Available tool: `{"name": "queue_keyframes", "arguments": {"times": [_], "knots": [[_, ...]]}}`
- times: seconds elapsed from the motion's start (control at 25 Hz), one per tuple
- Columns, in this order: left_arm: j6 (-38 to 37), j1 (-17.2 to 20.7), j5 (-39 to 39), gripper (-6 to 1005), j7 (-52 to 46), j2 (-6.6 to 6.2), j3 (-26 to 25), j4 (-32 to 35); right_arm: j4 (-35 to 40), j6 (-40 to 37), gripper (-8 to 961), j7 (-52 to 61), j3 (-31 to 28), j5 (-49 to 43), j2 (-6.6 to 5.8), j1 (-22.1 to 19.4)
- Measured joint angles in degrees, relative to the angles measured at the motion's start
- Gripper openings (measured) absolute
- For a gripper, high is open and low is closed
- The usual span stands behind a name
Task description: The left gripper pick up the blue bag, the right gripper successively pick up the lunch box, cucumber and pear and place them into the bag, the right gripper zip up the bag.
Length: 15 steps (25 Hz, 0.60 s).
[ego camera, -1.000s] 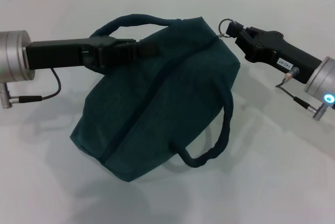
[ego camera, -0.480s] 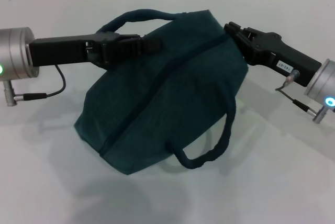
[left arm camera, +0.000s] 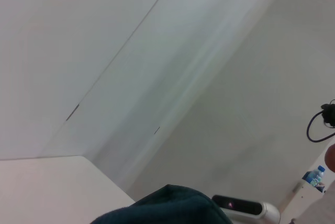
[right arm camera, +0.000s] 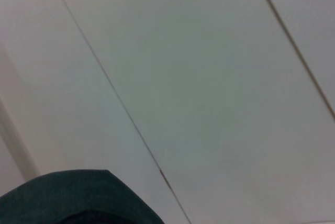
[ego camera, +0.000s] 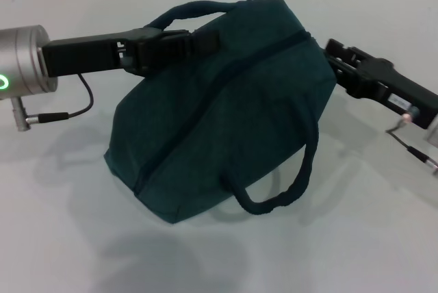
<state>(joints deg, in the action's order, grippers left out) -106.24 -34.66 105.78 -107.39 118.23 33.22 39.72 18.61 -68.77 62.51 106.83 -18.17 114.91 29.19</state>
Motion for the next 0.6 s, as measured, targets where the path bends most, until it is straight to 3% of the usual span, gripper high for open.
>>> {"name": "queue_keyframes", "arguments": {"times": [0.16, 0.28, 0.52, 0.6], "knots": [[0.5, -0.3, -0.1, 70, 0.2, 0.82, 0.0, 0.1, -3.6, -4.4, 426, 0.0, -2.7, -0.2, -0.51, -0.7], [1.8, -1.3, -0.2, 80, 0.5, 1.26, 0.7, -0.2, -4.2, -6.1, 542, -0.2, -4.9, -0.2, -1.72, -2.7], [7.9, -2.0, -5.8, 101, 1.1, 1.46, 10.4, -1.0, -4.4, -9.4, 794, -0.4, -9.6, -0.2, -4.67, -7.0], [9.8, -2.1, -7.9, 108, 1.1, 1.48, 13.7, -1.3, -4.5, -10.5, 796, -0.4, -11.1, -0.2, -5.13, -8.3]]}}
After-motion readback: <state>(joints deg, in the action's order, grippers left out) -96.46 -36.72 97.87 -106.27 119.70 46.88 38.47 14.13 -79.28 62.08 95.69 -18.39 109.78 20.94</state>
